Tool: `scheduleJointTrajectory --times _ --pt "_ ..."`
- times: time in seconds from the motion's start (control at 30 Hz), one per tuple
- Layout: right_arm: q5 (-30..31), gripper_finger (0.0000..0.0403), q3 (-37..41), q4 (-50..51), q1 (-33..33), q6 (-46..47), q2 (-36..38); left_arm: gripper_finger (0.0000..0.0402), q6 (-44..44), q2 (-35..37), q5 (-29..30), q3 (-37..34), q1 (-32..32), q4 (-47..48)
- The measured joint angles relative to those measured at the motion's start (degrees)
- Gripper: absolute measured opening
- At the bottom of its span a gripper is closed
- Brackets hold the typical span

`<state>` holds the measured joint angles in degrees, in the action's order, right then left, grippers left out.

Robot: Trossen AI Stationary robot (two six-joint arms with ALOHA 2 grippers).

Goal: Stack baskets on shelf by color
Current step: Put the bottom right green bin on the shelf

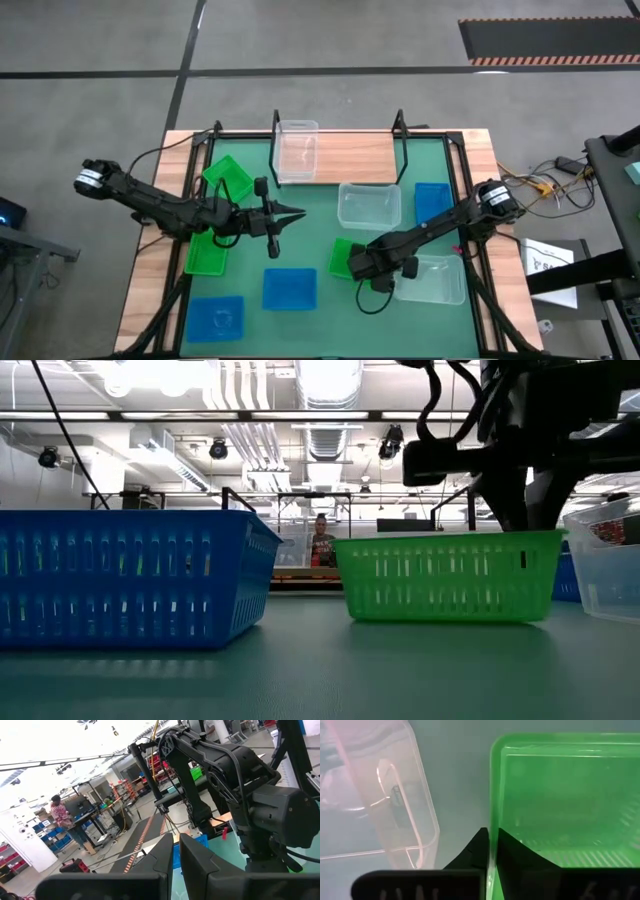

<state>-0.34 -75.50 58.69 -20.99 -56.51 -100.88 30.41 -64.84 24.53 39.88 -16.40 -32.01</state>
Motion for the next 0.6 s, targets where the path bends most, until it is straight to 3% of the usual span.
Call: scheduleJointTrajectory --times 0.2,0.43,0.6 --pt "-0.1 0.001 -4.2 -0.1 0.0 3.3 1.1 0.0015 0.5 0.3 0.5 0.3 0.0 0.0" --pt "0.4 0.0009 -14.3 1.0 0.0 17.9 1.3 0.0015 7.4 2.8 8.6 0.5 0.0 0.0" --pt "5.1 0.0009 -21.9 2.9 0.0 29.5 1.3 0.0015 5.8 6.5 8.9 -2.6 -0.6 -0.3"
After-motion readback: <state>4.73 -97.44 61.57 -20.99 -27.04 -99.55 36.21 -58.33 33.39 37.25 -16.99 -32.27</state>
